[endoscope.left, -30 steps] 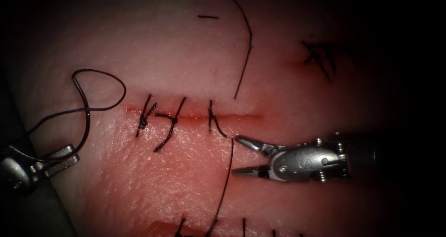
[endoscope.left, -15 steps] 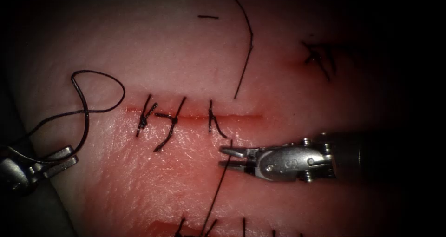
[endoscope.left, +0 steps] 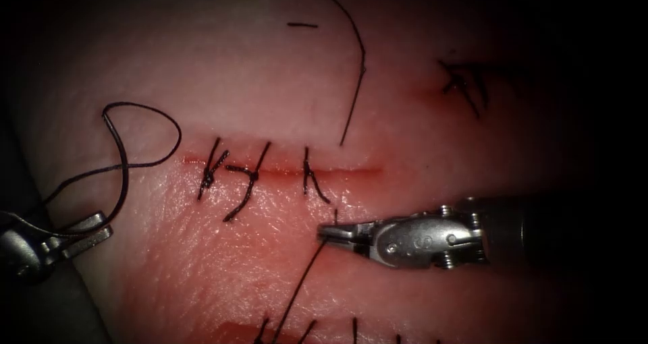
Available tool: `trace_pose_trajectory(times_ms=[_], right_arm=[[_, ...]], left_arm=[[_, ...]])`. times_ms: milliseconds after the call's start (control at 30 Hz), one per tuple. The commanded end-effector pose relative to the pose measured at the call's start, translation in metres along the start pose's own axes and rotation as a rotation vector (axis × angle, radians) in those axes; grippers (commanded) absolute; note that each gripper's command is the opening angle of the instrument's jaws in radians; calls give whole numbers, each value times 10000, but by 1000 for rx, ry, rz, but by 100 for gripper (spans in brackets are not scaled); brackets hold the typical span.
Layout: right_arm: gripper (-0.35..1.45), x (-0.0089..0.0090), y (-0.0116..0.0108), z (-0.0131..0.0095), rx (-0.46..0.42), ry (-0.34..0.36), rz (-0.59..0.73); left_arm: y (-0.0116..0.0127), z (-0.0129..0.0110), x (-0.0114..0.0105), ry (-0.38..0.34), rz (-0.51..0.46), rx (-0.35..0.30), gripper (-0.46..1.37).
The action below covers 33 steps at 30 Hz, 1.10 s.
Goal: Wound Closure
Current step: Pull the string through the cut with the right gripper
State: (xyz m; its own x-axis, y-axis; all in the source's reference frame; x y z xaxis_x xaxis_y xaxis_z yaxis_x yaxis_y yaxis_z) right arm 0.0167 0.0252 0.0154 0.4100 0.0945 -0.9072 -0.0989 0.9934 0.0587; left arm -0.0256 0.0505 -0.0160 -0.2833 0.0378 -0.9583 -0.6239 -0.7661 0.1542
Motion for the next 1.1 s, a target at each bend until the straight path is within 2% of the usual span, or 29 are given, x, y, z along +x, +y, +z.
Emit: trace_pose_trajectory(times_ms=[33, 500, 1100], right_arm=[[-35, 1, -2, -1, 2, 1, -4], [-35, 34, -58, -14, 53, 25, -20], [-35, 105, -126, -30, 104, 69, -20]], left_arm=[[0, 0, 0, 1, 0, -5, -35], [0, 0, 0, 1, 0, -5, -35], [1, 4, -1, 1, -1, -4, -35]])
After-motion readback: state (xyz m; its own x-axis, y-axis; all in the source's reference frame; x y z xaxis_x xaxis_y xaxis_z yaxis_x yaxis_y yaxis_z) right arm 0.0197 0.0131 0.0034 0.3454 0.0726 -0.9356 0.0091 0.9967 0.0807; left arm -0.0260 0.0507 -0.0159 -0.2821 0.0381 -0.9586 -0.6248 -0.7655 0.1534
